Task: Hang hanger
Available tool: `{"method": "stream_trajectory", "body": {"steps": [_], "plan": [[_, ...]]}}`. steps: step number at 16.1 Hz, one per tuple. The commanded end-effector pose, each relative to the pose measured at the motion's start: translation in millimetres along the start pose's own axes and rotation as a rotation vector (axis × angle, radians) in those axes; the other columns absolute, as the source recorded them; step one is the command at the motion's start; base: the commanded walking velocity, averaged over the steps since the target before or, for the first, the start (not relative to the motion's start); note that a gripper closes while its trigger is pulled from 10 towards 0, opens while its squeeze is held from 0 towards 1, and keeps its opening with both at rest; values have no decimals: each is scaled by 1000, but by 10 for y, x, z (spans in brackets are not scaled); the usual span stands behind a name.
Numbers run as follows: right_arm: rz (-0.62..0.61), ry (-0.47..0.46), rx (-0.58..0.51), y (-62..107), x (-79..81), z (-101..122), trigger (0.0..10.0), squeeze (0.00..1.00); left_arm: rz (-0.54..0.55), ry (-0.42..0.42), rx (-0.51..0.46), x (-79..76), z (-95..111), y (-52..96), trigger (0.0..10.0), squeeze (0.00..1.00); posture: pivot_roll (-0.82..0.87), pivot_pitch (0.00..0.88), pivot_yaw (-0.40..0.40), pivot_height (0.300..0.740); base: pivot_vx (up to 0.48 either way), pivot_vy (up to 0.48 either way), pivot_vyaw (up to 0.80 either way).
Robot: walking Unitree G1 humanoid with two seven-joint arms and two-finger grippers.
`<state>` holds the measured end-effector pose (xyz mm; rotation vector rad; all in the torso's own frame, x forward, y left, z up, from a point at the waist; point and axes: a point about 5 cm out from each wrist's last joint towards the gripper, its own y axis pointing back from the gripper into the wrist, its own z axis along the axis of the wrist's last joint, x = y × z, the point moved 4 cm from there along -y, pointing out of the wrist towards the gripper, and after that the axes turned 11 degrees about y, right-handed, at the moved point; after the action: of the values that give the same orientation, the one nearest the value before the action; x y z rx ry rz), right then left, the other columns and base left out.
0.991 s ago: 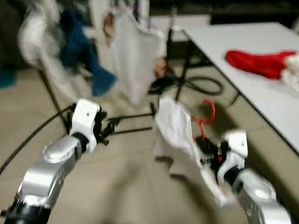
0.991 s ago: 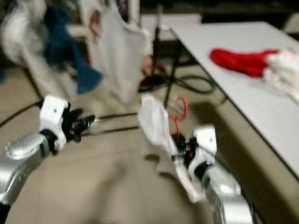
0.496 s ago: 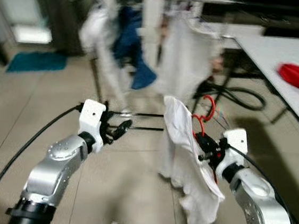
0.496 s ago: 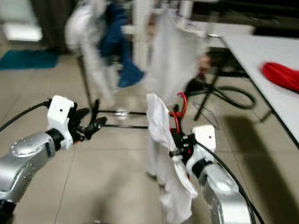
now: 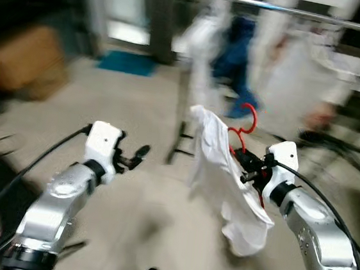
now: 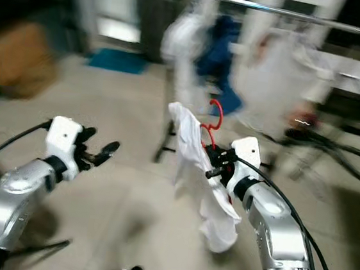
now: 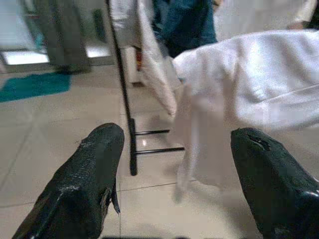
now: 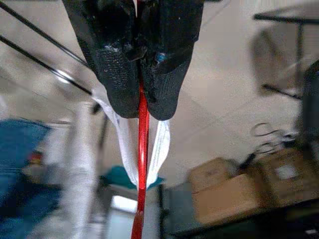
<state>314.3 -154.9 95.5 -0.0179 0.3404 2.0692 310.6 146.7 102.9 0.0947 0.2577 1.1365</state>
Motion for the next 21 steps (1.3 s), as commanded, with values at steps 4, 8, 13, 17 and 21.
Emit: {"method": "stream_trajectory", "body": {"steps": [4, 8, 13, 17, 21], "plan": [[-168, -106, -22, 87, -107, -12, 10000, 0, 19, -45, -25, -14, 93, -117, 10000, 0, 24, 0, 9, 740, 0, 0, 400], [-204, -66, -15, 159, -35, -44, 10000, 0, 4, 8, -18, -47, 60, -148, 10000, 0, 5, 0, 26, 740, 141, 0, 0], [-218, -55, -2, 132, -64, -48, 10000, 0, 23, 16, -24, -10, 54, -128, 10000, 0, 23, 0, 6, 740, 325, 0, -392], [-188, -32, -20, 62, -30, 6, 10000, 0, 41, 20, -34, 34, 74, -102, 10000, 0, 36, 0, -11, 740, 337, 0, 0], [-166, 22, -24, 34, -37, 50, 10000, 0, 42, 22, -37, 41, 83, -99, 10000, 0, 37, 0, -15, 740, 352, 0, 0]]}}
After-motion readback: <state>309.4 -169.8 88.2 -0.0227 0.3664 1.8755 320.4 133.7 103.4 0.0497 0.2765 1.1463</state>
